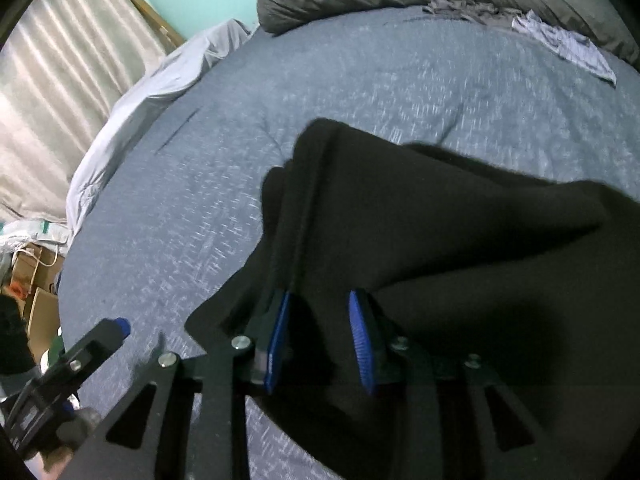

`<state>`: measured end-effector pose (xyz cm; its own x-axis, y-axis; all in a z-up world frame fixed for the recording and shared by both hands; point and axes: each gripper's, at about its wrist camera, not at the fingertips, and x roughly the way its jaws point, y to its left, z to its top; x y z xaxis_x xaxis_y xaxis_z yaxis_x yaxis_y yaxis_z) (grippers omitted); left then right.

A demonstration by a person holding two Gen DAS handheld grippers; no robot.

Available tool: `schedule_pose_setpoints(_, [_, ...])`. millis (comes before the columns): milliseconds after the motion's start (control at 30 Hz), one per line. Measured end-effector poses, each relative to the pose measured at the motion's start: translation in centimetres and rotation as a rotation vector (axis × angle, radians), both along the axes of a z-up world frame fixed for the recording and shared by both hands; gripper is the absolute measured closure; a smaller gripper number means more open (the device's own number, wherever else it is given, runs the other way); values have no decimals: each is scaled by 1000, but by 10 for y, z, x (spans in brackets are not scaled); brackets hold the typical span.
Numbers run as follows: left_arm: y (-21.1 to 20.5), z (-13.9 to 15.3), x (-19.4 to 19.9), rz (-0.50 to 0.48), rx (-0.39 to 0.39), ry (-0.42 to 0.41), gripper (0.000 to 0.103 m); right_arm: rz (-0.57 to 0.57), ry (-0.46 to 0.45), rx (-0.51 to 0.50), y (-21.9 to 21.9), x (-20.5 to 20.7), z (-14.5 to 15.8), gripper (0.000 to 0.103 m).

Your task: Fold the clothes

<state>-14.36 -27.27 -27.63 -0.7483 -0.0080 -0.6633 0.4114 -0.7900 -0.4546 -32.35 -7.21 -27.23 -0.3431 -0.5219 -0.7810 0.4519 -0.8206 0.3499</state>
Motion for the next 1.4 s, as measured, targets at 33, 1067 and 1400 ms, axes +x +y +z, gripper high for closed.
schedule_pose_setpoints(33, [1,0,0,-2,-2,1,18,-13,26,2,7,3,7,73])
schedule_pose_setpoints(1067, [22,-4,-13,-53,-5,-24,16,-290,99,21,141,0,6,91])
schedule_pose_setpoints(1400, [14,-6,-12,-45,4,-23,16,-201,19,117,83,-71,-10,91])
